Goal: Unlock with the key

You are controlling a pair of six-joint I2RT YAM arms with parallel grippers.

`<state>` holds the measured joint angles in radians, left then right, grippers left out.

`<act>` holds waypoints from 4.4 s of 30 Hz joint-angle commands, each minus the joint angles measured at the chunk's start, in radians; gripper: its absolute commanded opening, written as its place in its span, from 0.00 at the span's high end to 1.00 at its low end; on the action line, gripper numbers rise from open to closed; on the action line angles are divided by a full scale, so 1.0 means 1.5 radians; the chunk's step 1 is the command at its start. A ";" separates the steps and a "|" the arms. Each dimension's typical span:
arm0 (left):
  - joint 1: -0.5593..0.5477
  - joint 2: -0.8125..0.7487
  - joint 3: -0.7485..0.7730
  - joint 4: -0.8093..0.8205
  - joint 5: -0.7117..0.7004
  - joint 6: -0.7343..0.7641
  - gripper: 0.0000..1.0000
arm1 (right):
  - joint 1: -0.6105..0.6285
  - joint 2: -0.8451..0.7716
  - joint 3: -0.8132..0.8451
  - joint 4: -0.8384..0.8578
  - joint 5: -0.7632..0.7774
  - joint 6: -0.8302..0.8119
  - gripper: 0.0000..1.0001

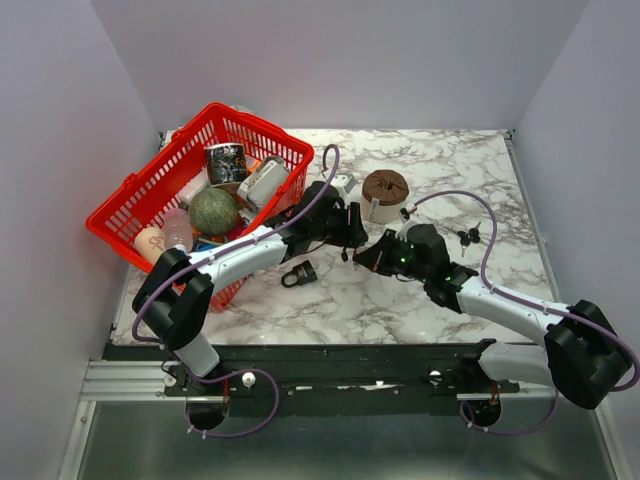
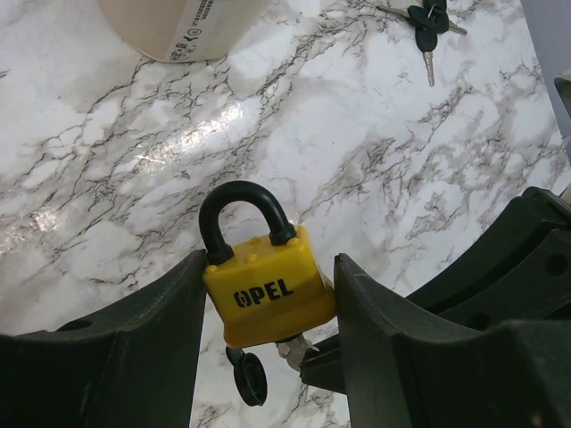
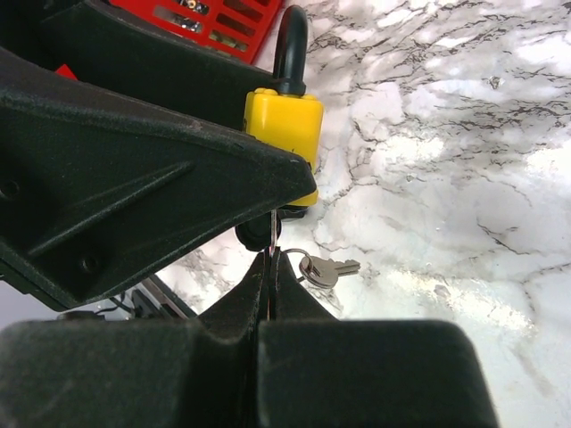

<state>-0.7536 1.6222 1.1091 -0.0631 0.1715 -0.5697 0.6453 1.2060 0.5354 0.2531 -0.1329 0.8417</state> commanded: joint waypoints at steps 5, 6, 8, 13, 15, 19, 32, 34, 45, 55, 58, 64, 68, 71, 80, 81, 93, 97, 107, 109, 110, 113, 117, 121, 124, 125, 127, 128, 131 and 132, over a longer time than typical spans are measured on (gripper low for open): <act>-0.030 -0.026 -0.017 -0.024 0.076 -0.026 1.00 | -0.036 -0.009 0.013 0.163 0.071 0.039 0.99; -0.031 -0.026 -0.018 -0.023 0.076 -0.027 1.00 | -0.037 -0.007 0.012 0.174 0.070 0.043 0.99; -0.032 -0.026 -0.019 -0.022 0.076 -0.027 1.00 | -0.041 -0.004 0.013 0.179 0.067 0.046 0.99; -0.033 -0.028 -0.017 -0.023 0.078 -0.027 1.00 | -0.042 0.002 0.019 0.183 0.068 0.038 0.99; -0.033 -0.029 -0.018 -0.023 0.077 -0.027 1.00 | -0.042 0.002 0.015 0.183 0.070 0.035 0.99; -0.033 -0.030 -0.018 -0.024 0.078 -0.027 1.00 | -0.042 -0.002 0.007 0.186 0.083 0.025 0.99; -0.033 -0.068 -0.036 0.017 0.111 -0.035 1.00 | -0.047 -0.025 -0.025 0.277 0.052 -0.020 0.99; -0.033 -0.081 -0.044 0.038 0.117 -0.035 1.00 | -0.051 -0.043 -0.025 0.276 0.038 -0.016 0.99; -0.031 -0.147 -0.077 0.139 0.174 -0.030 1.00 | -0.087 -0.146 -0.032 0.271 -0.024 0.018 0.99; -0.031 -0.165 -0.093 0.205 0.232 -0.035 1.00 | -0.104 -0.202 -0.028 0.251 -0.052 0.029 0.99; -0.031 -0.167 -0.096 0.217 0.242 -0.036 1.00 | -0.107 -0.206 -0.026 0.251 -0.059 0.037 0.99; -0.032 -0.175 -0.101 0.234 0.258 -0.035 1.00 | -0.114 -0.213 -0.025 0.253 -0.066 0.048 0.99; -0.032 -0.178 -0.103 0.244 0.268 -0.035 1.00 | -0.121 -0.220 -0.027 0.255 -0.073 0.059 0.99; -0.033 -0.180 -0.105 0.258 0.278 -0.037 1.00 | -0.124 -0.222 -0.029 0.261 -0.077 0.065 0.99; -0.033 -0.180 -0.095 0.213 0.229 -0.022 1.00 | -0.125 -0.217 -0.016 0.216 -0.082 0.016 0.99; -0.032 -0.180 -0.091 0.180 0.212 -0.017 1.00 | -0.125 -0.216 -0.013 0.192 -0.087 -0.005 0.99; 0.001 -0.168 -0.079 0.099 0.100 -0.005 1.00 | -0.125 -0.304 -0.067 0.026 -0.110 -0.084 0.33; 0.003 -0.162 -0.079 0.110 0.119 0.003 1.00 | -0.125 -0.342 -0.074 -0.008 -0.094 -0.094 0.23; 0.003 -0.269 -0.136 0.093 0.298 0.183 1.00 | -0.125 -0.336 0.043 -0.144 -0.180 -0.237 0.20; 0.003 -0.304 -0.162 0.093 0.354 0.206 1.00 | -0.125 -0.334 0.053 -0.157 -0.209 -0.269 0.20; 0.003 -0.312 -0.169 0.095 0.382 0.213 1.00 | -0.124 -0.331 0.063 -0.159 -0.262 -0.279 0.20; 0.004 -0.322 -0.176 0.101 0.481 0.215 1.00 | -0.125 -0.312 0.075 -0.146 -0.363 -0.310 0.20; 0.004 -0.309 -0.163 0.071 0.466 0.227 1.00 | -0.124 -0.286 0.090 -0.147 -0.383 -0.307 0.20; 0.004 -0.310 -0.157 0.043 0.381 0.252 1.00 | -0.111 -0.265 0.099 -0.152 -0.325 -0.276 0.20; 0.004 -0.317 -0.162 0.044 0.339 0.253 1.00 | -0.085 -0.257 0.099 -0.144 -0.285 -0.263 0.20; 0.004 -0.319 -0.163 0.044 0.331 0.254 1.00 | -0.077 -0.249 0.098 -0.142 -0.274 -0.261 0.21; 0.004 -0.321 -0.163 0.030 0.311 0.259 1.00 | -0.057 -0.238 0.103 -0.143 -0.261 -0.255 0.22; 0.004 -0.321 -0.162 0.028 0.313 0.261 1.00 | -0.051 -0.226 0.107 -0.143 -0.257 -0.255 0.22; 0.004 -0.320 -0.162 0.034 0.357 0.261 1.00 | -0.033 -0.218 0.103 -0.121 -0.250 -0.266 0.22; 0.004 -0.320 -0.163 0.039 0.375 0.258 1.00 | -0.034 -0.219 0.099 -0.111 -0.268 -0.279 0.22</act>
<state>-0.7475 1.1633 0.8478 -0.0502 0.6807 -0.2043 0.5762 0.8722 0.6659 0.0505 -0.5449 0.4446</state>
